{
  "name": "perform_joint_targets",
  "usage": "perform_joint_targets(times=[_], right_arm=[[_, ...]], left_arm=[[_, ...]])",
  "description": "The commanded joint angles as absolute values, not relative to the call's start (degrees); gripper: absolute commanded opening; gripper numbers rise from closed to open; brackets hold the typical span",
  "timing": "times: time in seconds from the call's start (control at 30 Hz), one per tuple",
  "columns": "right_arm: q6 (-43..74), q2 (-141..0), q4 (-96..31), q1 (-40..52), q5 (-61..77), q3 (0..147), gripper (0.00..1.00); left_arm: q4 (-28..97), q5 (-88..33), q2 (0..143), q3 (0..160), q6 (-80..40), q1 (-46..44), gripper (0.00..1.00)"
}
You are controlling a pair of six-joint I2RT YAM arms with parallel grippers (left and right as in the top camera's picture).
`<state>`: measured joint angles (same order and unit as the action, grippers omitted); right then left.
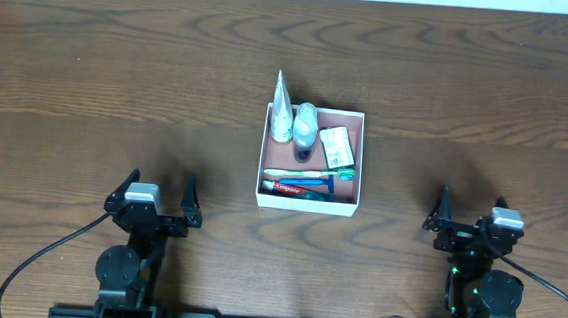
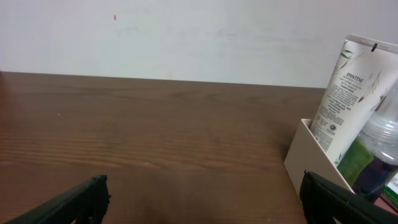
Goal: Pack container
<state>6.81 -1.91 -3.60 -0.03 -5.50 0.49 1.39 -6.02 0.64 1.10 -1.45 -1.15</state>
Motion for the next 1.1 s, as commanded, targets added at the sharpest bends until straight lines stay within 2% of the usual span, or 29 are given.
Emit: perform_joint_targets(times=[0.0,1.07], right_arm=[[1.6,-1.3,-3.9,0.8,-3.9,0.3,0.99],[-2.9,-1.3,-4.0,0.8,-3.6,0.3,0.99]], left_arm=[[3.4,-7.0,0.6,0.2,-1.1,-1.1,0.98],[3.4,-7.0,0.6,0.2,-1.1,-1.1,0.98]])
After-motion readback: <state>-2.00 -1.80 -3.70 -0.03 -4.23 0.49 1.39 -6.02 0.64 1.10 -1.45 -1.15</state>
